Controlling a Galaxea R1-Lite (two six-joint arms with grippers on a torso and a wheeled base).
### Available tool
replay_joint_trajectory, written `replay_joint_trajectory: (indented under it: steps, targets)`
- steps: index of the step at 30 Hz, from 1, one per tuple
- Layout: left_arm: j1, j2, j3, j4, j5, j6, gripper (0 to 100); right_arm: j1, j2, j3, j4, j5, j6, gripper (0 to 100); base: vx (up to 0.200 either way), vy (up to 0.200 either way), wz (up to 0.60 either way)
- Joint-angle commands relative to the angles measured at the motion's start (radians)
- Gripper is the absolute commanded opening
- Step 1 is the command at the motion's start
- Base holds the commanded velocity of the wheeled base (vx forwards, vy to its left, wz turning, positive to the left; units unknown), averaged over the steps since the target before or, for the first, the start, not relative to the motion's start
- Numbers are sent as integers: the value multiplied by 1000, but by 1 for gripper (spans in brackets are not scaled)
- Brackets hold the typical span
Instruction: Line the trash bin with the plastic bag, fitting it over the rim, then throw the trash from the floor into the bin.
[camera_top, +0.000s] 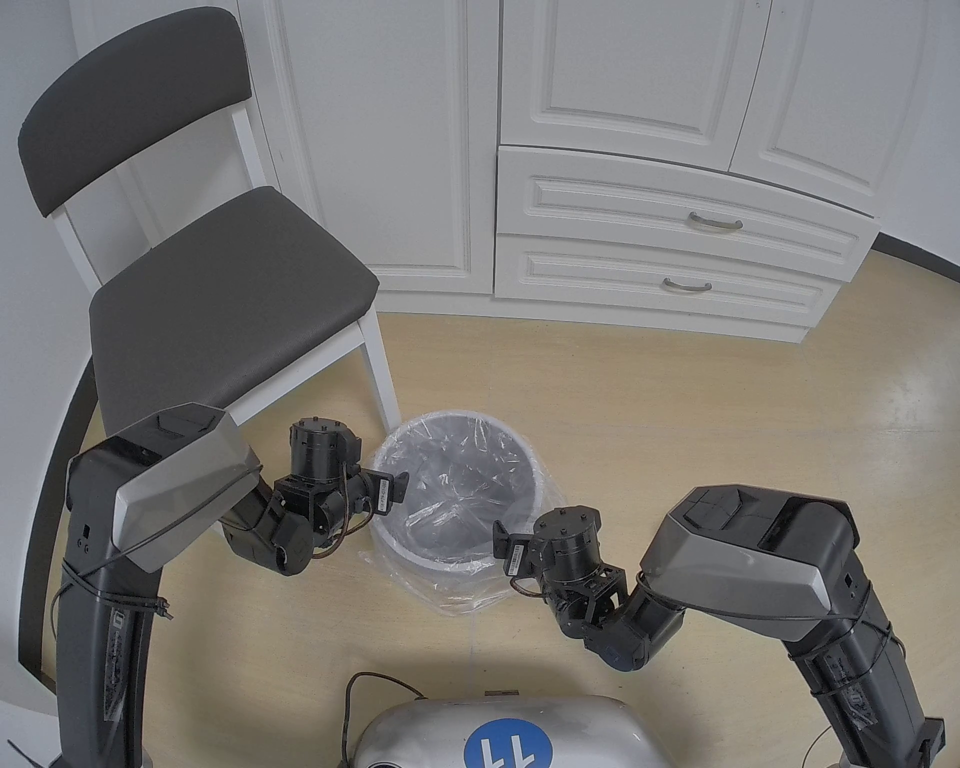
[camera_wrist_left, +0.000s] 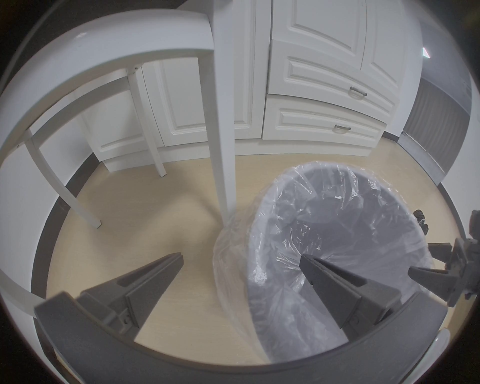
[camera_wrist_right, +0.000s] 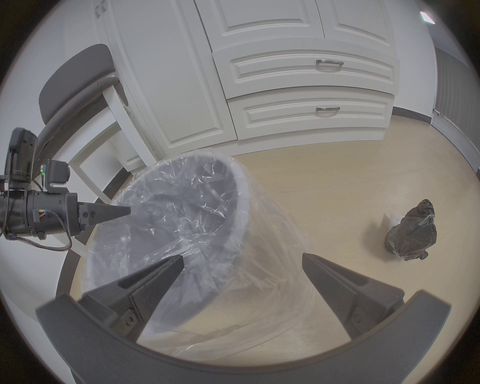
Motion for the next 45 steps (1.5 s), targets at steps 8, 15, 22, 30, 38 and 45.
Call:
replay_joint_trajectory:
  steps: [8, 15, 22, 30, 38, 45]
  targets:
    - [5, 73, -81, 8, 44, -2, 100, 0, 11, -2, -1, -2, -2, 100, 0, 0, 0]
    - [22, 79, -113, 41, 100, 3, 100, -2, 12, 0, -1, -2, -6, 100, 0, 0, 0]
    - [22, 67, -103, 30, 99, 1, 100, -5, 11, 0, -1, -2, -8, 100, 0, 0, 0]
    - [2, -11, -55, 22, 82, -26, 100, -6, 12, 0, -2, -2, -8, 100, 0, 0, 0]
    - [11, -80, -32, 18, 19, -91, 100, -6, 12, 0, -4, -2, -8, 100, 0, 0, 0]
    - [33, -73, -40, 24, 16, -89, 100, -6, 12, 0, -4, -2, -8, 100, 0, 0, 0]
